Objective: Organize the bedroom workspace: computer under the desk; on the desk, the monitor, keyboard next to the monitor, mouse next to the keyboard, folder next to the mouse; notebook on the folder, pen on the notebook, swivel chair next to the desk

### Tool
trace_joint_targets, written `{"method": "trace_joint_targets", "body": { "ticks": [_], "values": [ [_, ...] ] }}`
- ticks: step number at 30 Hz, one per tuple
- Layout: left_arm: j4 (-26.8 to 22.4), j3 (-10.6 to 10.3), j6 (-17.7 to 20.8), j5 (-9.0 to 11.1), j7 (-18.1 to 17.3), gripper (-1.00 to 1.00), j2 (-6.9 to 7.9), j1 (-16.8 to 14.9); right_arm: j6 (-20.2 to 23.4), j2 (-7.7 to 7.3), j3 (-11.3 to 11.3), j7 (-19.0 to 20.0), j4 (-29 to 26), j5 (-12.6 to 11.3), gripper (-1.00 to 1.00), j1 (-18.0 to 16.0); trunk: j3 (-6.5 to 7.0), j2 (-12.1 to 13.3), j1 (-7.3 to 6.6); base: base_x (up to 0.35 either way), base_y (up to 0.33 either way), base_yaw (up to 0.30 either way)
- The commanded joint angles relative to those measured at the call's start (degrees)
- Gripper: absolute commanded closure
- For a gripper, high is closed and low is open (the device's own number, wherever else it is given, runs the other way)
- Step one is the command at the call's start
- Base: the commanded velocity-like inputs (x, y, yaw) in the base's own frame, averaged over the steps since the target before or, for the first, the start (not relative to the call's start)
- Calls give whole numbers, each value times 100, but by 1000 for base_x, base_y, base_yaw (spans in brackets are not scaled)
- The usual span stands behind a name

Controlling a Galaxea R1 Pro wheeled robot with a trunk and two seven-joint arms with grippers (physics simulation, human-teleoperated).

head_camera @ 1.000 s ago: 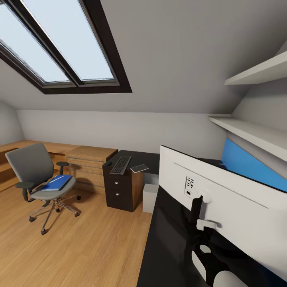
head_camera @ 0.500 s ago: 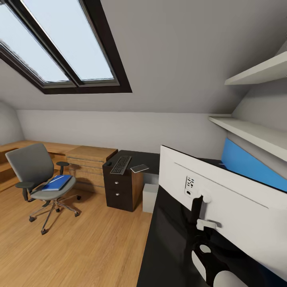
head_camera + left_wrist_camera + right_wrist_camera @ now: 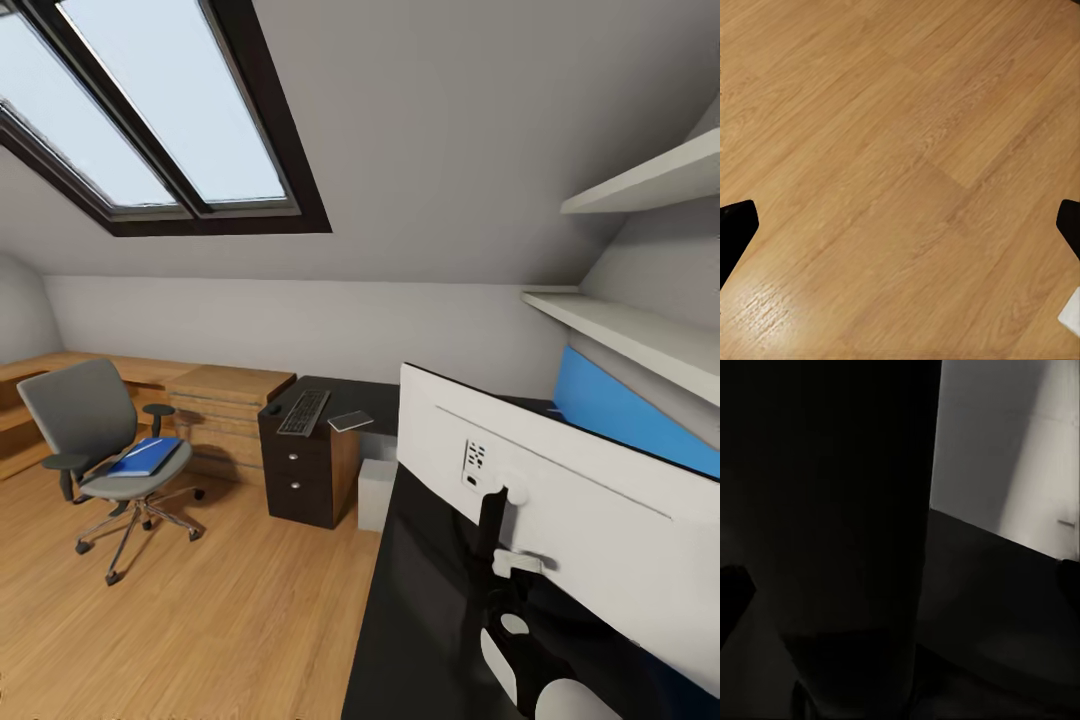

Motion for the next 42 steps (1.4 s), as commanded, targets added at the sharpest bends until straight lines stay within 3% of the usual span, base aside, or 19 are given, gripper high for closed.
{"method": "trace_joint_targets", "body": {
  "ticks": [1, 11, 38, 42],
  "values": [
    [-9, -36, -37, 60, 32, -100, 9, -2, -24, 3, -50, -24, 4, 19, -100, -6, -8, -7, 0, -185, 0, 0],
    [-8, -33, -36, 61, 29, -100, 9, -2, -30, 3, -50, -27, 12, 19, -100, -4, -8, -7, 0, -241, 0, 0],
    [-7, -35, -34, 61, 28, -100, 9, -2, -145, 9, -54, -46, 10, 10, -100, -4, -11, -7, 0, -38, -70, -1],
    [-7, -34, -33, 61, 26, -100, 9, -2, -156, 4, -59, -53, 5, -5, -100, -2, 5, -7, 0, 0, 0, -235]
  ]
}}
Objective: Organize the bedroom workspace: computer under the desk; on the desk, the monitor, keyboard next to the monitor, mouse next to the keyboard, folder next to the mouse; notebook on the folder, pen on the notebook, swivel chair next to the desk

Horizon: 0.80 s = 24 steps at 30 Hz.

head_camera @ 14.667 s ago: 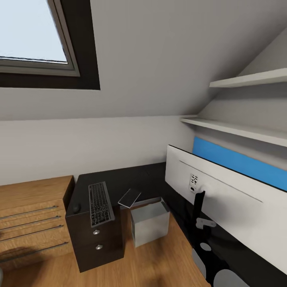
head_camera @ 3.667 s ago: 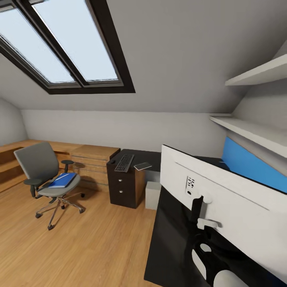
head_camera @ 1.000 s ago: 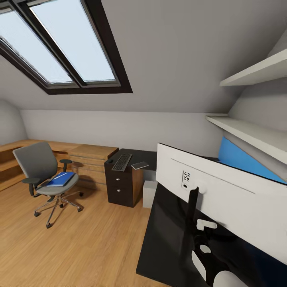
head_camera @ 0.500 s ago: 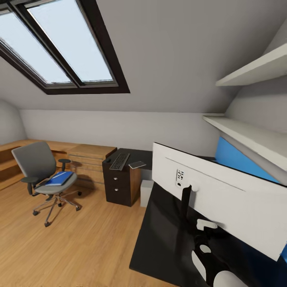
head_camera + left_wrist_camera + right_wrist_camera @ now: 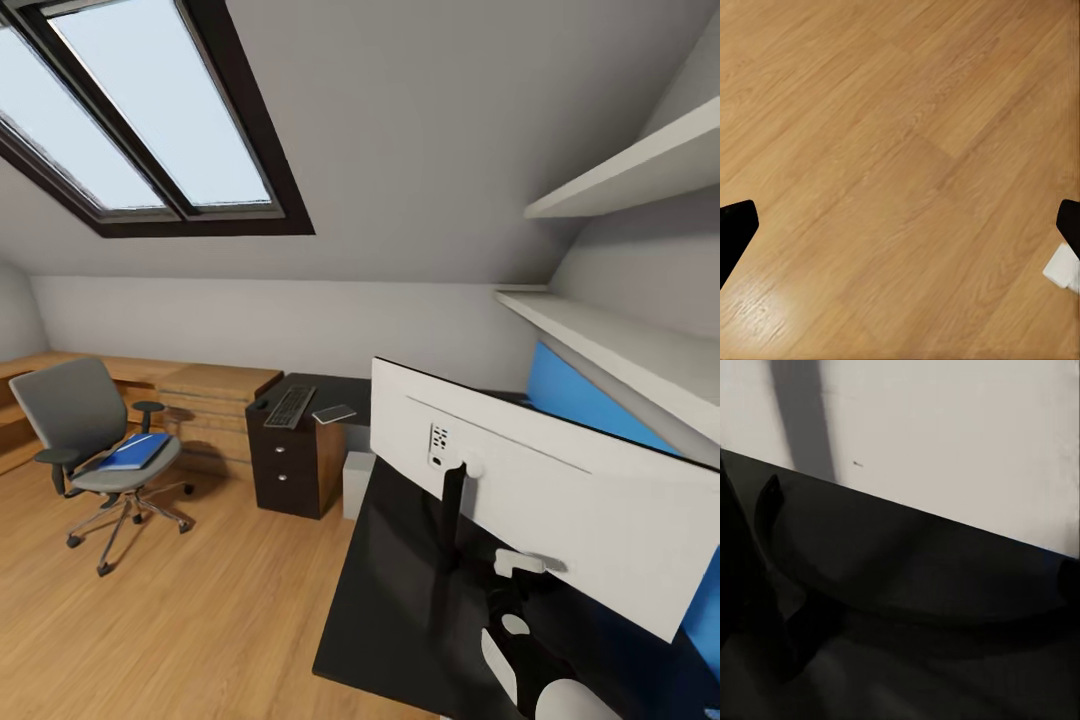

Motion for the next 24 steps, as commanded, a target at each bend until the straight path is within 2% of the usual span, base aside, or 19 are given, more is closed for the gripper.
{"method": "trace_joint_targets", "body": {
  "ticks": [1, 17, 24],
  "values": [
    [-10, -36, -36, 60, 33, -100, 9, -1, -16, 5, -25, -13, 6, 32, -100, -6, -3, -6, 1, 0, 0, -252],
    [-9, -34, -33, 60, 26, -100, 13, -1, -17, 5, -25, -13, 5, 33, -100, -6, 38, -6, 1, 3, 0, -268],
    [-7, -35, -19, 60, 21, -100, 17, -1, -17, 5, -25, -13, 5, 31, -100, -6, 39, -6, 1, 189, 0, -236]
  ]
}}
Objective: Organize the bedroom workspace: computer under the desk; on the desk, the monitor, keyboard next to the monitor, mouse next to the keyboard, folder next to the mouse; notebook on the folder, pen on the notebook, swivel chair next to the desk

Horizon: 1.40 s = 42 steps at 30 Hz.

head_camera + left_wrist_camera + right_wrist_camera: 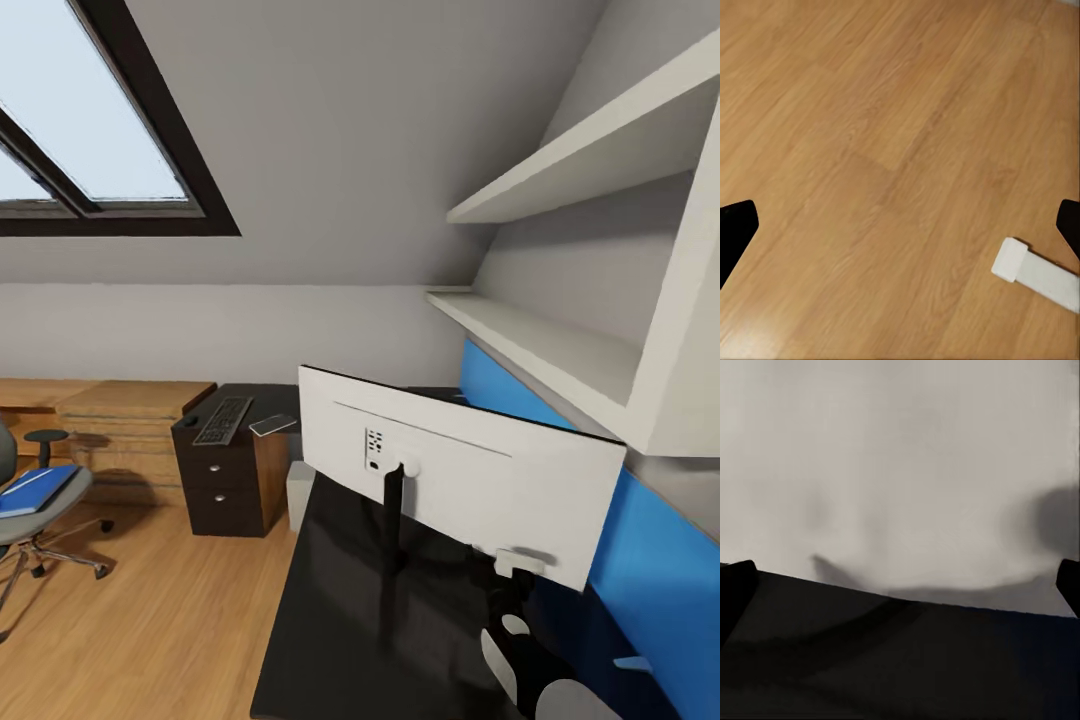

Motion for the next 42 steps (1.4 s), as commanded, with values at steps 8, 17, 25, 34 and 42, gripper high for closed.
{"method": "trace_joint_targets", "body": {
  "ticks": [8, 17, 25, 34, 42],
  "values": [
    [-5, 10, -214, 67, 71, -100, 513, -2, -16, 5, -25, -21, 5, 25, -100, -6, -7, -5, 4, 51, 0, -57],
    [-5, 512, -278, 110, 50, -100, 722, 4, -16, 5, -26, -23, 5, 24, -100, -6, -7, -5, 4, 1, 0, -2],
    [0, 960, 689, 133, 9, -100, 746, 4, -16, 5, -31, -23, 5, 26, -100, -6, -7, -5, 4, 0, 0, 0],
    [161, 1588, 1900, 270, -727, -100, 916, -664, -16, 4, -33, -16, 6, 24, -100, -7, -7, -5, 4, 0, 0, 0],
    [-516, 1855, 2883, 409, -871, -100, 1083, -1184, -16, 5, -33, -14, 5, 23, -100, -7, -7, -5, 4, 0, 0, 0]
  ]
}}
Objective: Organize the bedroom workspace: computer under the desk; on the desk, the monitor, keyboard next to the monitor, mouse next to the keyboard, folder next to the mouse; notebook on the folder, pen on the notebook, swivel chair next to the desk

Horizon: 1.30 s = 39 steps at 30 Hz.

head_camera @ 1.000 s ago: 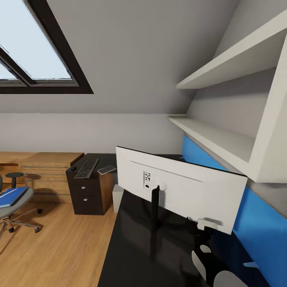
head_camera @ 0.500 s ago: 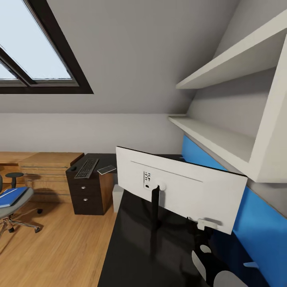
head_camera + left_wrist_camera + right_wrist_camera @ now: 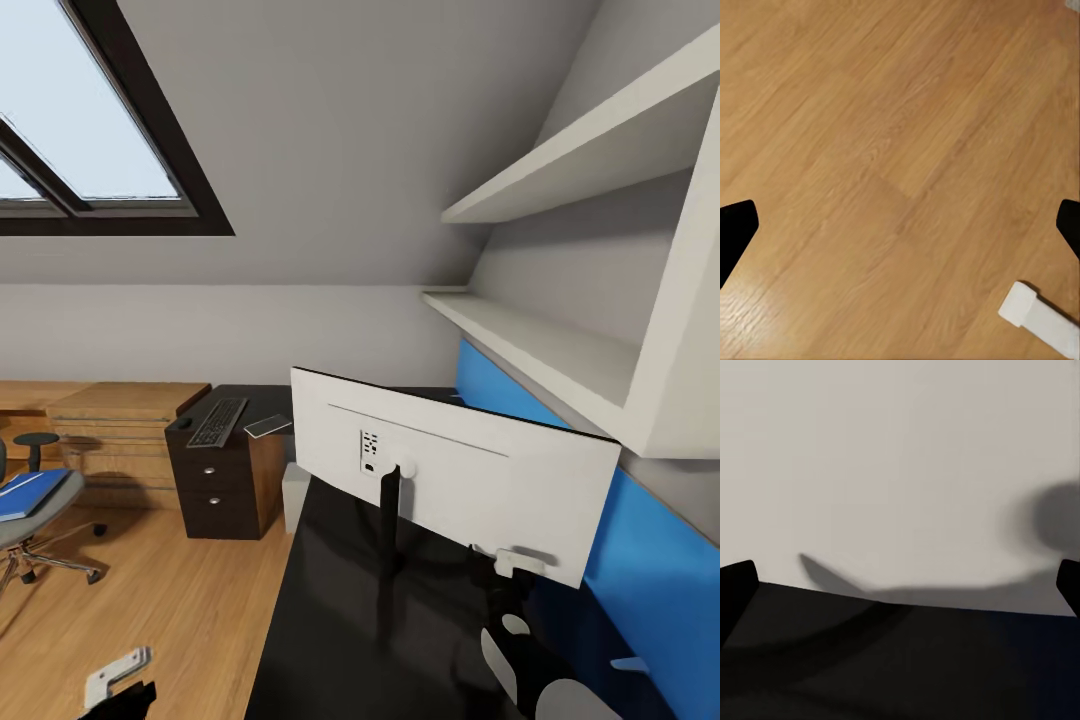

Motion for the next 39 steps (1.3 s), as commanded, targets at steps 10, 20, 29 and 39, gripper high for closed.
{"method": "trace_joint_targets", "body": {
  "ticks": [10, 20, 29, 39],
  "values": [
    [-1390, 22, 522, 45, 95, -100, -348, -75, -15, 4, -24, -21, 2, 32, -100, -5, -10, -7, 1, 0, 0, 0],
    [-1690, 23, 570, 60, 669, -100, -485, -829, -14, -2, -32, -21, -8, 32, -100, -5, -10, -7, 1, 0, 0, 0],
    [-1619, -37, 535, 35, 728, -100, -678, -1017, -7, -61, -33, -29, -30, 32, -100, -5, -10, -7, 1, 0, 0, 0],
    [-1430, -58, 529, 17, 735, -100, -719, -1026, -79, -74, -39, -23, -46, 24, -100, -6, -10, -7, 1, 13, 0, 0]
  ]
}}
